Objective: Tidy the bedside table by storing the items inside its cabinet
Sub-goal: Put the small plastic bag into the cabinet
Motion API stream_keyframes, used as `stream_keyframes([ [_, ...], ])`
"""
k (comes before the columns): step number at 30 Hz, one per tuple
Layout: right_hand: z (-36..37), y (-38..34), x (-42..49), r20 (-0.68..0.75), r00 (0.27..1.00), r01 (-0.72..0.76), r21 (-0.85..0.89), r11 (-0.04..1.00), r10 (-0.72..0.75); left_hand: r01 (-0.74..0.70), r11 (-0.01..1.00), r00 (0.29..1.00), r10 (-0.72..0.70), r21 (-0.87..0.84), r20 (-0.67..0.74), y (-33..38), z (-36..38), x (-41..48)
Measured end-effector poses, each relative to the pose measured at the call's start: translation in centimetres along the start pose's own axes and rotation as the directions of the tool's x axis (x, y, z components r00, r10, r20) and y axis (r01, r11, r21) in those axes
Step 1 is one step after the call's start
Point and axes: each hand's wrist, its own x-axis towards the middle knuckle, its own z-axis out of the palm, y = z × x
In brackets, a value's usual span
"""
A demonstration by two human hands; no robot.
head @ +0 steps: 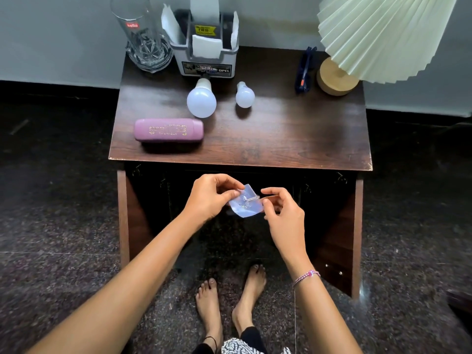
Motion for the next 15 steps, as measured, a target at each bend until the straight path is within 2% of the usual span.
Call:
stream_keyframes([
  [5, 0.8, 0.6, 0.2, -0.081, 0.982, -0.137, 0.297, 0.945, 0.168, 0.042, 0.988, 0.998, -0.046, -0.147, -0.029, -0.3, 0.1, -0.2],
  [8, 1.4, 1.2, 0.5, -0.011, 0.958, -0.249, 0.471, 0.846, 0.287, 0.028, 0.995, 0.998, -0.032, -0.100, -0.047, -0.9, 0.3, 0.0],
  [10, 1.7, 1.9, 0.8, 0.044, 0.949, -0.294, 0.486, 0.823, 0.313, 0.032, 0.998, 0.998, -0.035, -0.061, -0.050, -1.5, 0.6, 0.0],
  [15, 2.1, 4.3, 1.8, 0.087, 0.968, -0.250, 0.375, 0.893, 0.235, 0.030, 0.999, 0.996, -0.034, -0.039, -0.087, -3.2, 2.4, -0.2],
])
